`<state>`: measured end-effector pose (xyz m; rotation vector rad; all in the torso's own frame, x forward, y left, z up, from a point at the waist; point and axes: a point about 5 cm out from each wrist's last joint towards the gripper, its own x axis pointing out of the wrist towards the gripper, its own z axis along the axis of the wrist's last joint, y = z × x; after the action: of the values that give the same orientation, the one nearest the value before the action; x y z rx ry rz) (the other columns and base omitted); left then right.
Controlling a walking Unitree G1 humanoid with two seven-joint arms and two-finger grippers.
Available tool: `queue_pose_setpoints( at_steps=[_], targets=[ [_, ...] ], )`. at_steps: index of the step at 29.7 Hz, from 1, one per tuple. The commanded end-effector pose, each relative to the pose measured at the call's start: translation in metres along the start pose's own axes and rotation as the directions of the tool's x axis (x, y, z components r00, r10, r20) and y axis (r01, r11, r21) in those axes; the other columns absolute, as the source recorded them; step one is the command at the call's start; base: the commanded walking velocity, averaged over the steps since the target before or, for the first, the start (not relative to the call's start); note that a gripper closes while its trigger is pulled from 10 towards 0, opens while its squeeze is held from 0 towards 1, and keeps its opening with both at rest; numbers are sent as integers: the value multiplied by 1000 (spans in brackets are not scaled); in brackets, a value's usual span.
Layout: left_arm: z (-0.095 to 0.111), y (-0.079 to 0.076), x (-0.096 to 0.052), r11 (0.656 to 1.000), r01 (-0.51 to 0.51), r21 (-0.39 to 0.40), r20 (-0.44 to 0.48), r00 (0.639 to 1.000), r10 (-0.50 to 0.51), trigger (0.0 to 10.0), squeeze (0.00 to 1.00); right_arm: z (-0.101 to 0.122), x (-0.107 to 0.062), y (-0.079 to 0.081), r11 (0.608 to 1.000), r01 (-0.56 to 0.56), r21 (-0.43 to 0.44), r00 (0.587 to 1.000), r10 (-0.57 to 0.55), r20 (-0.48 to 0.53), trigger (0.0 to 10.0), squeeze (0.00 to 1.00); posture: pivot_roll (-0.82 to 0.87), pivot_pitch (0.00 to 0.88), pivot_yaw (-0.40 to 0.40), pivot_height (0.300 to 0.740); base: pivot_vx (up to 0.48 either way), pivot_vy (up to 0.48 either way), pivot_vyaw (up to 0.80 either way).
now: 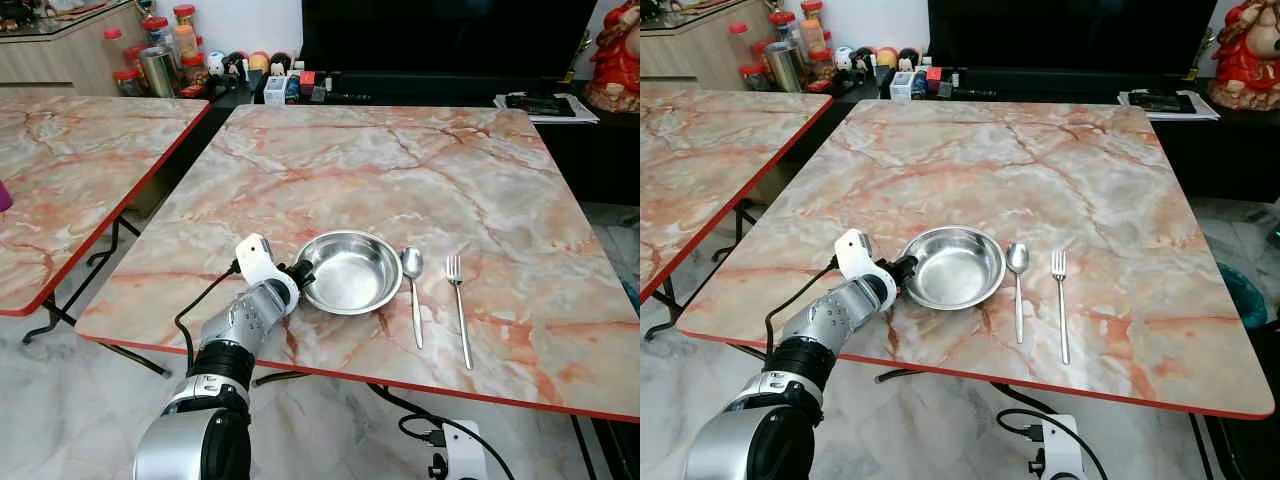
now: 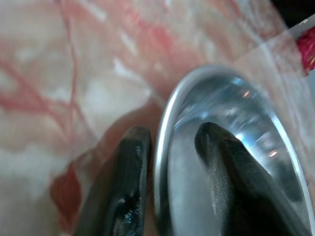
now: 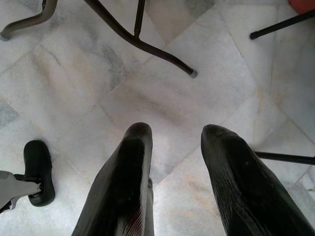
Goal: Setting the table
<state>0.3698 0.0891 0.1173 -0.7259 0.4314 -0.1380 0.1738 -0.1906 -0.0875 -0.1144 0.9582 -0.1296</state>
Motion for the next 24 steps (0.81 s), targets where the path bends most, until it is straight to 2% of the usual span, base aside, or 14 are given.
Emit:
queue_pose_setpoints(
  at_steps=[1,12,13,18,23,24],
  targets=[
    [2,-1,-2,1000,0,-8,7,1000,0,10000,1000,3,0,2,1000,-4,-6,1000,4,5,10000,0,23,0,43,736,0,0,0],
    [22,-6,-8,999,44,19,87,995,-46,10000,1000,8,1,2,1000,-7,-11,1000,7,14,10000,0,28,0,35,736,0,0,0],
    [26,-6,-9,999,46,24,106,993,-48,10000,0,8,2,2,1000,-7,-11,1000,7,15,10000,0,29,0,33,736,0,0,0],
    [38,-5,-14,997,65,45,153,986,-71,10000,0,10,2,1,1000,-7,-13,1000,7,17,10000,0,34,0,26,736,0,0,0],
    [58,1,-21,985,18,169,246,967,-60,10000,0,12,2,1,1000,-10,-19,1000,10,21,10000,0,39,0,20,736,0,0,0],
    [58,1,-21,985,18,169,246,967,-60,10000,0,12,2,1,1000,-10,-19,1000,10,21,10000,0,39,0,20,736,0,0,0]
  ],
)
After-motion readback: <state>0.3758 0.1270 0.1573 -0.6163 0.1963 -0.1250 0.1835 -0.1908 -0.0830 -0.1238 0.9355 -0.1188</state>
